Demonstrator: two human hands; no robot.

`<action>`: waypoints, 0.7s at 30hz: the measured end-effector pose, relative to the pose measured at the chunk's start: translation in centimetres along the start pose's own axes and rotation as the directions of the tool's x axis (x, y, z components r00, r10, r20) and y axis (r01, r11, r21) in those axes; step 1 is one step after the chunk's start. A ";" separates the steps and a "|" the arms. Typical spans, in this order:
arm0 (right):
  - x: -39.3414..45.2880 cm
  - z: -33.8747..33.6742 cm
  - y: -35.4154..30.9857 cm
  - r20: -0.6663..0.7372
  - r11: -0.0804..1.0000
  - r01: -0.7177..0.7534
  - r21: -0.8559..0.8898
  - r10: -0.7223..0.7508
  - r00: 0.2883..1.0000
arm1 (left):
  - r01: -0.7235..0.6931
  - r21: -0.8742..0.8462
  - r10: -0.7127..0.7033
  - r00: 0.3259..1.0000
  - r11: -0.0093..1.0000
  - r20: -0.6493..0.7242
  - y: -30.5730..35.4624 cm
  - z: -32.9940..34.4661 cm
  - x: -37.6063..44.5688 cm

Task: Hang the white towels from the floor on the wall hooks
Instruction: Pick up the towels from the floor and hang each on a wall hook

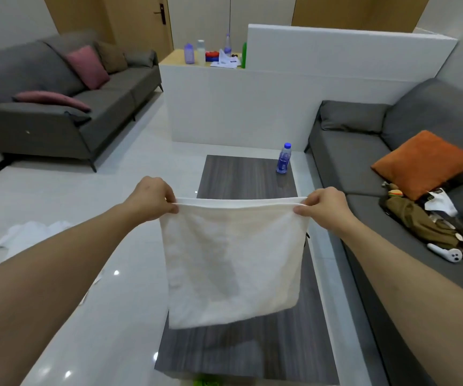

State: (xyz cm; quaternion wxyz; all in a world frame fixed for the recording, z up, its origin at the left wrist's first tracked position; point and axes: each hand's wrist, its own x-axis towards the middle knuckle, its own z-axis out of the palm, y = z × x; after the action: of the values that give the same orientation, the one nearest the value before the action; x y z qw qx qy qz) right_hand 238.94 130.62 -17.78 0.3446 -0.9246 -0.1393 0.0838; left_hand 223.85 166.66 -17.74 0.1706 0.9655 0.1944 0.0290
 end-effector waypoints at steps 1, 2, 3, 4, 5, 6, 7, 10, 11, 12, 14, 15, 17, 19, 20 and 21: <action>0.8 0.2 0.1 -0.013 0.996 -0.020 0.085 0.021 1.000 | -0.001 -0.035 0.001 1.000 0.999 0.006 -0.4 0.1 0.9; 1.7 0.5 0.1 -0.022 0.986 -0.033 0.162 0.037 0.999 | 0.002 -0.075 -0.002 1.000 0.997 0.010 -0.8 0.3 1.9; 2.7 0.8 0.2 -0.030 0.973 -0.037 0.227 0.045 0.999 | 0.009 -0.121 -0.007 1.000 0.993 0.016 -1.2 0.5 3.1; 3.7 1.2 0.3 -0.038 0.960 -0.037 0.277 0.049 0.998 | 0.020 -0.172 -0.016 1.000 0.985 0.020 -1.7 0.9 4.4; 5.0 1.7 0.3 -0.050 0.950 -0.031 0.310 0.049 0.998 | 0.025 -0.212 -0.021 1.000 0.977 0.022 -2.2 1.2 5.8; 6.2 2.1 0.3 -0.062 0.945 -0.023 0.326 0.046 0.997 | 0.020 -0.223 -0.015 1.000 0.975 0.025 -2.5 1.5 7.2; 7.6 2.6 0.3 -0.068 0.945 -0.016 0.325 0.040 0.997 | 0.004 -0.202 0.002 1.000 0.979 0.030 -2.8 1.8 8.7; 11.6 3.8 -0.1 -0.086 0.981 -0.018 0.194 0.036 0.996 | -0.066 -0.082 0.067 0.998 0.994 0.010 -3.3 2.5 13.0; 12.8 4.1 -0.3 -0.089 0.990 -0.030 0.135 0.042 0.995 | -0.071 -0.069 0.071 0.997 0.995 0.001 -3.3 2.6 14.2; 13.8 4.4 -0.5 -0.093 0.996 -0.044 0.084 0.052 0.994 | -0.064 -0.063 0.064 0.998 0.996 -0.004 -3.4 2.7 15.2; 15.2 4.9 -0.6 -0.098 0.998 -0.054 -0.011 0.053 0.994 | -0.052 -0.053 0.052 0.999 0.997 -0.012 -3.9 3.2 16.9; 15.6 5.2 -0.6 -0.092 0.997 -0.056 -0.058 0.050 0.994 | -0.046 -0.047 0.045 0.999 0.998 -0.013 -4.1 3.6 17.6; 16.0 6.2 0.3 -0.063 0.988 -0.069 -0.140 0.061 0.996 | -0.020 -0.054 0.020 1.000 0.998 -0.010 -4.6 5.2 18.3; 15.5 8.0 1.9 -0.019 0.971 -0.127 -0.202 0.126 0.992 | 0.006 -0.063 -0.005 1.000 0.998 0.024 -5.0 7.8 17.9; 14.9 9.1 3.0 0.011 0.962 -0.160 -0.222 0.166 0.986 | 0.019 -0.061 -0.016 0.998 0.998 0.053 -5.3 9.3 17.4; 14.1 10.3 4.4 0.045 0.954 -0.186 -0.236 0.202 0.978 | 0.034 -0.056 -0.029 0.996 0.998 0.088 -5.6 11.0 16.6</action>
State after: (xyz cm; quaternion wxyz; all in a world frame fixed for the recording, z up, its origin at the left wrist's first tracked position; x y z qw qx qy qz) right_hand 250.63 138.22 -29.16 0.2202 -0.9640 -0.0685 0.1321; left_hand 238.42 174.40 -30.13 0.2071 0.9574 0.2010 -0.0102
